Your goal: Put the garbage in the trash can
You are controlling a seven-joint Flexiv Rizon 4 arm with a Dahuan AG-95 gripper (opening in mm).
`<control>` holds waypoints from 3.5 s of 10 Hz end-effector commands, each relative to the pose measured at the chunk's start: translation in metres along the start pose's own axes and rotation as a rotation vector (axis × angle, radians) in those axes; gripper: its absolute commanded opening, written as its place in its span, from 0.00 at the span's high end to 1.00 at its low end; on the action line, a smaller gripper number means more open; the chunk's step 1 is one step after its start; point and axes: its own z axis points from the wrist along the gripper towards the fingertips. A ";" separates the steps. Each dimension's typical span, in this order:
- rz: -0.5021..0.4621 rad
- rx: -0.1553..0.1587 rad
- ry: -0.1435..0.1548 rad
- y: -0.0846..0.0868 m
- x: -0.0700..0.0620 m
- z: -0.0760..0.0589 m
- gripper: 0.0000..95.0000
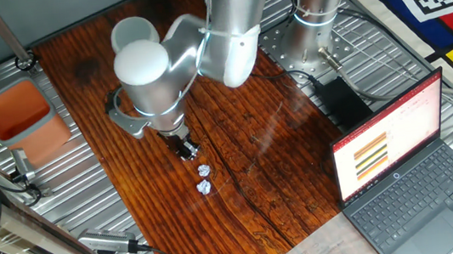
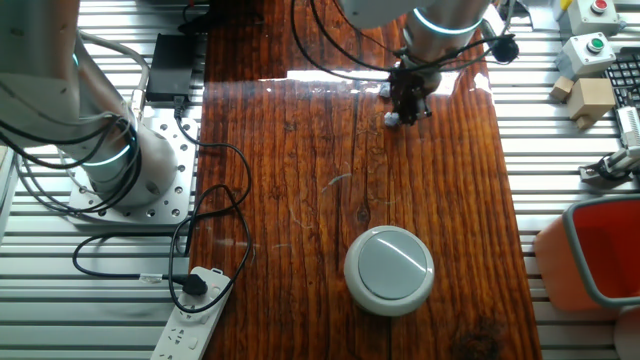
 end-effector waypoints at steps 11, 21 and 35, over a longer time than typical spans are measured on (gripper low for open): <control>-0.315 0.038 0.154 -0.126 0.031 -0.118 1.00; -0.086 0.165 0.059 -0.126 0.038 -0.115 1.00; -0.348 0.154 0.109 -0.262 0.117 -0.173 1.00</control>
